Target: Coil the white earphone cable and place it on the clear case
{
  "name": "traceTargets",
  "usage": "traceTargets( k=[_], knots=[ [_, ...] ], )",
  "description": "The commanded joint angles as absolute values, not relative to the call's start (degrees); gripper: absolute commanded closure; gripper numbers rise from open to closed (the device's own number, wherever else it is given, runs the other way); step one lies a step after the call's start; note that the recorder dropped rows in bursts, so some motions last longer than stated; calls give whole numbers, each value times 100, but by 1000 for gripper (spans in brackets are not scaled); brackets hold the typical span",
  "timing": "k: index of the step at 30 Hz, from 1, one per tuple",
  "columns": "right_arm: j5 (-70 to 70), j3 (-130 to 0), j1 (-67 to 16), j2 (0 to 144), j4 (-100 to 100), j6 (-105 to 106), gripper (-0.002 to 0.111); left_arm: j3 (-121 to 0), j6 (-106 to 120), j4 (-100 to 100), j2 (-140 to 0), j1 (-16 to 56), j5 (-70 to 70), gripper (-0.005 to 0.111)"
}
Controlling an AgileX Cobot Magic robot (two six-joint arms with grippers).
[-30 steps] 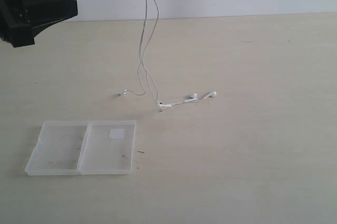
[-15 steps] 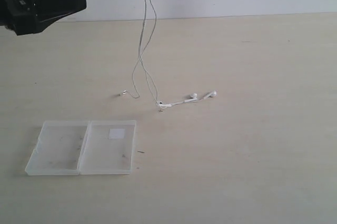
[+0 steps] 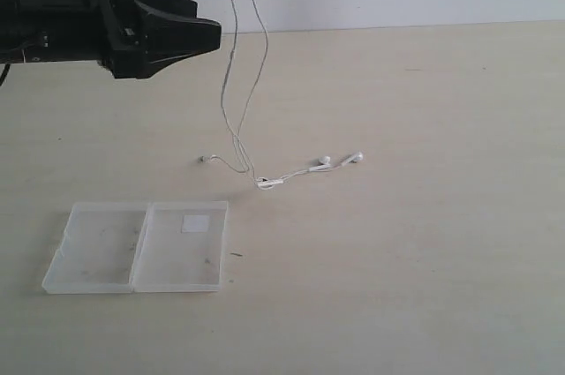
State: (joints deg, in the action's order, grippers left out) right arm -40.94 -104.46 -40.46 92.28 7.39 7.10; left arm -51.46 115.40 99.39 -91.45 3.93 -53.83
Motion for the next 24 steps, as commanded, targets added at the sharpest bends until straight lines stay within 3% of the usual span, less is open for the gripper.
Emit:
traceTargets(
  k=[1, 5, 13, 24],
  knots=[
    [-4024, -10436, -4018, 9222, 256, 254, 108, -5193, 11453, 9995, -9262, 463, -5591, 36],
    [-3866, -10436, -4018, 9236, -97, -43, 108, -5193, 11025, 9995, -9262, 666, -5499, 32],
    [-3788, -10436, -4018, 9415, -121, -318, 108, -5381, 10347, 9995, -9262, 1491, -3464, 32],
    [-4400, -10436, -3789, 9224, -150, 0, 108, -5599, 10091, 9344, -9104, 1459, -3325, 32]
  ],
)
